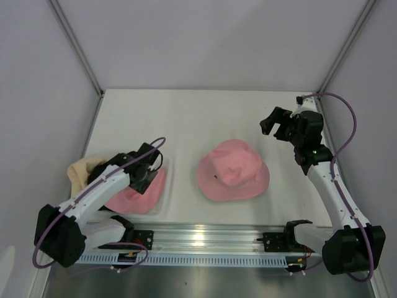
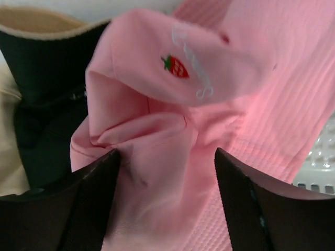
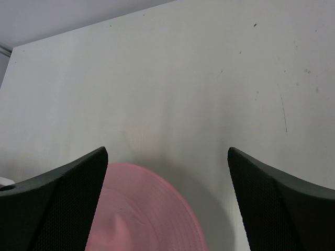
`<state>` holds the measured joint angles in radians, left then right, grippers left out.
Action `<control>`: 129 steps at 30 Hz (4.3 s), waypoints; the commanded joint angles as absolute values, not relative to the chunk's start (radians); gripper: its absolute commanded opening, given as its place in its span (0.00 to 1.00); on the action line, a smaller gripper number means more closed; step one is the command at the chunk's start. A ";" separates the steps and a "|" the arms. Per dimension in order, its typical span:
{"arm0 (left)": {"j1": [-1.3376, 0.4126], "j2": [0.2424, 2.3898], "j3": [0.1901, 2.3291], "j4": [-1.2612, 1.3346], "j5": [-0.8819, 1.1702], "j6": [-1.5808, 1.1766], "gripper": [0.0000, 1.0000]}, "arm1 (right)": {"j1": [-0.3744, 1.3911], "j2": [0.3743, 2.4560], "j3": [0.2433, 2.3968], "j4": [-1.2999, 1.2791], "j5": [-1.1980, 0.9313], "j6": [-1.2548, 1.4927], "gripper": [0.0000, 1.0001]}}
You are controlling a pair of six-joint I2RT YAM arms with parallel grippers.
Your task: Stack the hats
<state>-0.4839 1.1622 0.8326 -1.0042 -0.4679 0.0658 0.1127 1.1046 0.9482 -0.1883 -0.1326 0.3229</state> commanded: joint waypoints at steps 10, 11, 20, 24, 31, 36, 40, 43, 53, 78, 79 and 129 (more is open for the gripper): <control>-0.480 0.897 0.791 -0.948 -0.523 0.101 0.18 | 0.100 1.114 0.954 -0.137 -0.144 0.357 1.00; -0.483 0.905 0.796 -0.936 -0.535 0.094 0.01 | 0.100 1.109 0.951 -0.133 -0.143 0.359 0.99; -0.499 0.974 1.004 -0.982 -0.623 0.011 0.01 | 0.097 1.071 0.951 -0.133 -0.147 0.365 0.99; -0.497 0.937 1.258 -0.860 -0.497 -0.026 0.01 | 0.098 1.062 0.962 -0.120 -0.192 0.380 0.99; -0.497 0.836 1.247 -0.236 -0.285 -0.217 0.01 | 0.097 1.031 0.996 -0.080 -0.262 0.437 0.99; -0.514 1.043 1.416 -0.227 -0.142 -0.412 0.01 | 0.098 1.005 1.052 -0.103 -0.294 0.477 0.99; -0.635 1.161 1.437 -0.111 -0.138 -0.395 0.01 | 0.097 0.967 1.068 -0.149 -0.247 0.517 1.00; -0.756 1.216 1.408 -0.010 -0.248 -0.345 0.01 | 0.097 0.934 1.045 -0.184 -0.236 0.535 1.00; -0.931 1.324 1.394 0.232 -0.307 -0.374 0.01 | 0.095 0.786 0.905 -0.275 -0.233 0.621 0.99; -1.212 1.212 1.003 0.103 -0.360 -0.314 0.01 | 0.086 0.669 0.819 -0.445 -0.124 0.630 1.00; -1.236 1.212 0.993 0.103 -0.373 -0.311 0.02 | 0.086 0.658 0.813 -0.454 -0.127 0.637 1.00; -0.637 0.607 0.522 -0.040 -0.177 -0.906 0.95 | 0.138 0.634 0.466 0.061 -0.331 0.919 0.00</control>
